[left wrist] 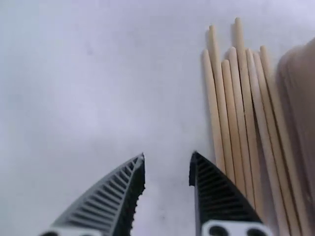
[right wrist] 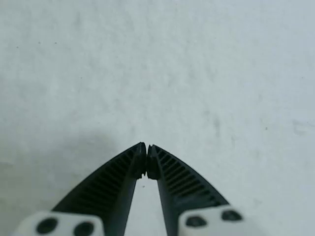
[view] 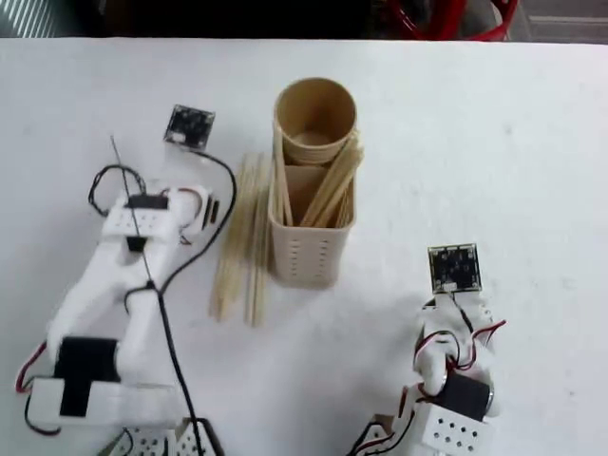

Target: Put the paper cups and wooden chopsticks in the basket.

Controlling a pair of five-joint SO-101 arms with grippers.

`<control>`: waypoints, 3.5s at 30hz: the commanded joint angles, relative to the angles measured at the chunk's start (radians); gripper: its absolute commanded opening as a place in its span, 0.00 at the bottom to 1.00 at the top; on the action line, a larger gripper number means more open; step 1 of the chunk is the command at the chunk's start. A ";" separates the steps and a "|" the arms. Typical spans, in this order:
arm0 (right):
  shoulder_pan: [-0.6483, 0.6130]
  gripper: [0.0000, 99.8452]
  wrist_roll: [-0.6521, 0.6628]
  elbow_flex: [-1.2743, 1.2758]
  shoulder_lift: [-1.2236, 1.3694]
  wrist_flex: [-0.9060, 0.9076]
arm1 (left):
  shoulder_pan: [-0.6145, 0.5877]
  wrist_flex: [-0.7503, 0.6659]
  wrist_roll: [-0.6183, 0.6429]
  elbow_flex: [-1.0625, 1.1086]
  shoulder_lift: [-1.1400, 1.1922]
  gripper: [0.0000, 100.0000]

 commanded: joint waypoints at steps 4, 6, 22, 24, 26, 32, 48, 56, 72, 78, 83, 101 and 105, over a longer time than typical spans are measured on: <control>0.007 0.02 0.002 0.009 -0.004 0.004 | 0.071 0.109 -0.038 -0.146 0.085 0.17; 0.007 0.02 0.002 0.009 -0.004 0.004 | 0.099 0.112 -0.049 -0.149 0.105 0.17; 0.007 0.02 0.002 0.009 -0.004 0.004 | 0.125 0.118 -0.049 -0.187 0.206 0.17; 0.007 0.02 0.002 0.009 -0.004 0.004 | 0.124 0.167 -0.049 -0.238 0.242 0.16; 0.007 0.02 0.002 0.009 -0.004 0.004 | 0.122 0.196 -0.049 -0.270 0.266 0.16; 0.007 0.02 0.002 0.009 -0.004 0.004 | 0.093 0.206 -0.048 -0.288 0.280 0.15; 0.007 0.02 0.002 0.009 -0.004 0.004 | 0.073 0.206 -0.051 -0.221 0.136 0.13; 0.007 0.02 0.002 0.009 -0.004 0.004 | 0.073 0.138 -0.049 -0.172 0.128 0.13; 0.007 0.02 0.002 0.009 -0.004 0.004 | 0.038 0.133 -0.048 -0.173 0.131 0.12; 0.007 0.02 0.002 0.009 -0.004 0.004 | 0.044 0.135 -0.055 -0.172 0.131 0.13; 0.007 0.02 0.002 0.009 -0.004 0.004 | 0.064 0.135 -0.057 -0.167 0.131 0.12; 0.007 0.02 0.002 0.009 -0.004 0.004 | 0.071 0.249 -0.055 -0.333 0.315 0.12; 0.007 0.02 0.002 0.009 -0.004 0.004 | 0.071 0.256 -0.055 -0.333 0.317 0.12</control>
